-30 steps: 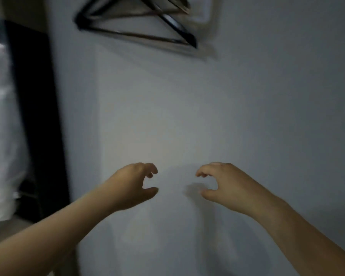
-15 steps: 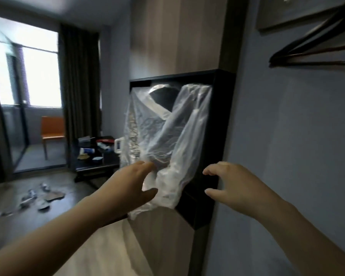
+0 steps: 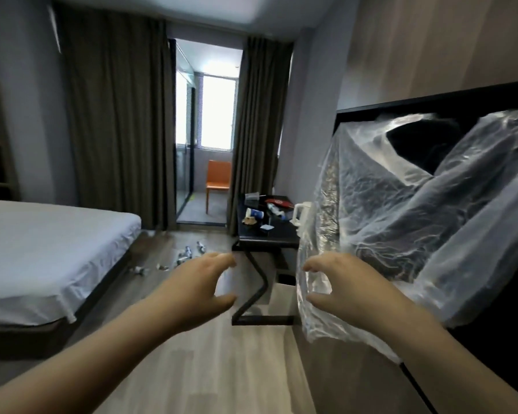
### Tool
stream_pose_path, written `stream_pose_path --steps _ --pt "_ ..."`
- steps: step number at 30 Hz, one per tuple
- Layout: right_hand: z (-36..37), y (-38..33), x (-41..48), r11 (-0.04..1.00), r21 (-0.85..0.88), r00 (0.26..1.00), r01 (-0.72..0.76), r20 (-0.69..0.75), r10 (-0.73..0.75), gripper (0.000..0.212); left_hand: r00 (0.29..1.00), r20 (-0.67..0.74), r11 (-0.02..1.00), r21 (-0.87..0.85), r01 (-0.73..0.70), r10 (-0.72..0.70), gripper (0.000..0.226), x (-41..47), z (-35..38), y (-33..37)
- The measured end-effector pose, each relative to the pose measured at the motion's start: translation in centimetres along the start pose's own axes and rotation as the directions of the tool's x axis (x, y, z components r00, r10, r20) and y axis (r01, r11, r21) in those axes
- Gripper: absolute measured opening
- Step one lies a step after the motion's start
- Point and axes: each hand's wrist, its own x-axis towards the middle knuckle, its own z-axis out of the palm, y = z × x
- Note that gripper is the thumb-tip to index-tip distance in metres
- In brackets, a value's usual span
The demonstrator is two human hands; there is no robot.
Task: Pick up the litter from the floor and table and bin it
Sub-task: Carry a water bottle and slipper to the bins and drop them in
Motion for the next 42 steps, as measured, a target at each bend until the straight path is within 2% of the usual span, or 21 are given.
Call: stream_pose_path --steps 6,11,19,33,42 --pt "3.8 3.0 10.4 0.993 0.045 0.992 0.109 0.053 -0.112 0.038 0.99 0.002 0.989 0.063 0.137 -0.138 0.052 6.4 2.0 -5.2" --pt "7.0 5.6 18.5 0.979 0.074 0.978 0.189 0.076 -0.194 0.046 0.971 0.036 0.966 0.118 0.232 -0.238 0.053 11.1 4.7 -9.3" --pt "13.4 5.5 30.5 0.958 0.097 0.945 0.268 0.164 -0.281 0.045 0.93 0.093 0.931 0.122 0.344 -0.356 0.053 16.8 8.1 -17.8" --pt "23.6 0.1 55.3 0.966 0.133 0.945 0.222 0.213 -0.247 0.045 0.908 0.147 0.92 0.068 0.386 -0.392 0.053 30.5 10.6 -42.6" --pt "30.2 0.4 69.3 0.97 0.15 0.938 0.19 0.266 -0.224 0.046 0.897 0.204 0.919 0.066 0.388 -0.393 0.053 39.6 15.3 -53.7"
